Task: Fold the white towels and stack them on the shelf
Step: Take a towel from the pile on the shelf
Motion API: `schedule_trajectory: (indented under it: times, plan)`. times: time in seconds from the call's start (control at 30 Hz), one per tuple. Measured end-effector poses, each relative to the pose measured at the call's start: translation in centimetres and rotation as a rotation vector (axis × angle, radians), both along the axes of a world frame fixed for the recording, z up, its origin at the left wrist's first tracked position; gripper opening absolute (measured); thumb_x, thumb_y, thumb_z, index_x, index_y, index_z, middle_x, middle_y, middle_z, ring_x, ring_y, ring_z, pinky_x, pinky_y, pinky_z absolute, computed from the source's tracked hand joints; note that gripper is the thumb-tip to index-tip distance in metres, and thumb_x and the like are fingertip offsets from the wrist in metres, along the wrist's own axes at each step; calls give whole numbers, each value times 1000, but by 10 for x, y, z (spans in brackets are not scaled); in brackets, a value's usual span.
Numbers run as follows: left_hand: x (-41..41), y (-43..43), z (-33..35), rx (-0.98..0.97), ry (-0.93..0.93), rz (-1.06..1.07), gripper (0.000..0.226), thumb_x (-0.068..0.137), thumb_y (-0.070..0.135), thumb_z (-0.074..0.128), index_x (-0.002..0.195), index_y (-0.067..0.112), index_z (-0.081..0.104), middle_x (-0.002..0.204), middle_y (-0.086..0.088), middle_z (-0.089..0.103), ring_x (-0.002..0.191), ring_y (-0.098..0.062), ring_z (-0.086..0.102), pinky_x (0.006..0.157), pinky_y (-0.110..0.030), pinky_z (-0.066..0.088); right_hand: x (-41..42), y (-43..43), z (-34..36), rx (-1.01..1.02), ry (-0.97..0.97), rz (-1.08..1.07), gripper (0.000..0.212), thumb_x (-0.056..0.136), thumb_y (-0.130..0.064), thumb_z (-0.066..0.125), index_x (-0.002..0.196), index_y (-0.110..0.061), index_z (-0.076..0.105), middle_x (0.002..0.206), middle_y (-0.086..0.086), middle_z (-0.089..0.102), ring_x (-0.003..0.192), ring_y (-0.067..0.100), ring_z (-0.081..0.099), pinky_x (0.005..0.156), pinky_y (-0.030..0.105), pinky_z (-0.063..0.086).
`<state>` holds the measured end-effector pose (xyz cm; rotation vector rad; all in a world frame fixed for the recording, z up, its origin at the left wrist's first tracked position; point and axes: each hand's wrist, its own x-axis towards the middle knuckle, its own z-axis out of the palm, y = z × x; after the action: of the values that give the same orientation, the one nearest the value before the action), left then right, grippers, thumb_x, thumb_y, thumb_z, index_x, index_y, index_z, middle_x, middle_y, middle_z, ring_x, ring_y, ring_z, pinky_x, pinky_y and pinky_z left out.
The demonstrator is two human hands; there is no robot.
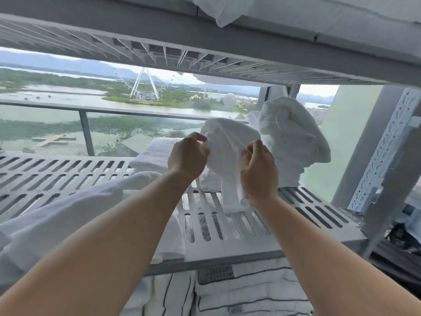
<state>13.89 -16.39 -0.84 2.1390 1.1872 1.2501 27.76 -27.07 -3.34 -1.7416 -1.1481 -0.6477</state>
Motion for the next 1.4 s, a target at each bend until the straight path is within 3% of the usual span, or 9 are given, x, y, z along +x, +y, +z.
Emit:
schedule_trajectory:
  times: [0.17,0.3,0.43,0.57,0.73,0.9,1.03,1.17,1.4]
  plan:
    - [-21,-17,-1,145,-81,69,30,93,21,55,120,32,61,113,3,69,109,-24,59,77,-35,47,-10,-29,4,22,30,-49,8,103,-20,43,101,-14,47,88,5,61,77,26,52,63,32,31]
    - [-34,-32,3,222,-72,199,31,94,12,54,117,31,61,114,7,67,117,-20,50,70,-34,42,-10,-47,2,-7,11,-77,7,105,-20,40,101,-14,44,76,0,51,62,23,41,49,30,22]
    - [-38,-47,4,203,0,273,34,92,6,53,114,31,61,110,8,68,116,-20,51,67,-33,36,-2,-69,-2,3,-31,-79,13,105,-22,41,102,-12,47,73,9,58,55,29,47,45,27,16]
    - [-32,-66,-4,151,87,304,36,89,5,53,114,29,63,109,4,68,115,-21,51,72,-34,41,21,-94,-5,-50,-62,-59,18,106,-22,39,106,-7,48,89,18,67,72,40,64,54,34,31]
    - [-33,-90,-20,93,287,399,28,97,22,50,122,20,62,120,-12,60,116,-34,51,91,-43,46,43,-119,-22,-106,7,-40,18,106,-28,38,104,-13,48,98,10,64,76,36,64,57,35,34]
    - [-24,-116,-34,108,548,453,29,93,23,49,118,16,63,121,-12,55,115,-35,49,87,-43,44,35,-121,-41,-190,68,142,13,104,-28,42,100,-17,47,98,2,62,84,28,59,63,36,35]
    - [-24,-125,-41,109,594,407,32,94,27,50,122,15,60,122,-12,56,115,-33,51,85,-43,46,27,-112,-48,-236,117,258,9,102,-26,45,104,-18,47,101,3,61,86,27,57,64,36,37]
    - [-25,-120,-44,205,553,379,36,95,33,50,128,18,55,123,-9,59,114,-29,54,90,-42,45,19,-103,-54,-327,117,318,23,97,-27,52,116,-15,54,110,8,62,101,28,58,74,34,41]
    - [-9,-85,-26,329,490,210,35,94,33,53,128,25,59,130,-3,60,119,-26,55,100,-42,40,15,-77,-42,-456,111,257,26,97,-31,47,80,-13,54,90,9,64,87,31,59,67,37,45]
